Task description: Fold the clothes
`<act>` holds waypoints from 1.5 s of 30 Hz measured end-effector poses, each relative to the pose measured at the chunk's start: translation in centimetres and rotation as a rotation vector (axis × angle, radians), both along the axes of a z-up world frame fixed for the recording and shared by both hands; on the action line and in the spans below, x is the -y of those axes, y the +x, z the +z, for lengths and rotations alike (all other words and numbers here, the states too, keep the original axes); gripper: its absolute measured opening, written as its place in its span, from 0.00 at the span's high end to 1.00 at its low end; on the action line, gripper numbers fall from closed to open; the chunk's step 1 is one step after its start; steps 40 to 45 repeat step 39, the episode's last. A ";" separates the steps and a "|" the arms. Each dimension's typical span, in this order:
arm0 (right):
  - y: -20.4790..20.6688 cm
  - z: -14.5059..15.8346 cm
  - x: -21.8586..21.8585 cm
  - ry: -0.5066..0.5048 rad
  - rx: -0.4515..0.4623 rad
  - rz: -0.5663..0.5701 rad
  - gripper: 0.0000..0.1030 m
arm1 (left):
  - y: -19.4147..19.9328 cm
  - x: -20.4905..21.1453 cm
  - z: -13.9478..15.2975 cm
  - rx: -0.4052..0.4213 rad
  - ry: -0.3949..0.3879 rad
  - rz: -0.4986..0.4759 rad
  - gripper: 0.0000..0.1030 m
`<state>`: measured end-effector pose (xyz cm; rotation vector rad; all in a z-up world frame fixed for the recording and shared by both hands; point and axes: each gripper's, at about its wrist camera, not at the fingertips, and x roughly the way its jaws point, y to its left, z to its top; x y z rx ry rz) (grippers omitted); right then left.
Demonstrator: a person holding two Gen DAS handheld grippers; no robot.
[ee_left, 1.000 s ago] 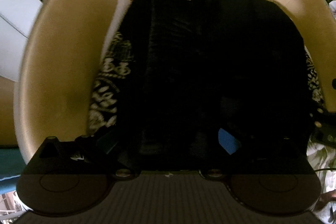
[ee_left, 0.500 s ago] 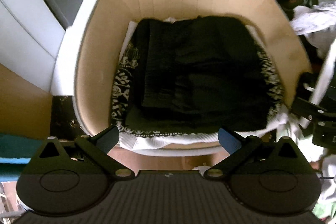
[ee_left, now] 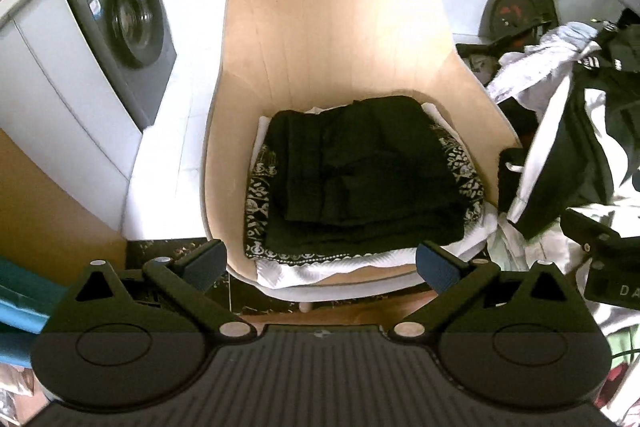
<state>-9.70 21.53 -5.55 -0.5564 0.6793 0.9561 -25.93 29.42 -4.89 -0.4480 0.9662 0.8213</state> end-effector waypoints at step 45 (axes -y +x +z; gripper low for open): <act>-9.9 4.0 12.9 -0.004 -0.226 -0.035 0.01 | -9.4 13.1 5.2 0.079 0.053 -0.001 0.01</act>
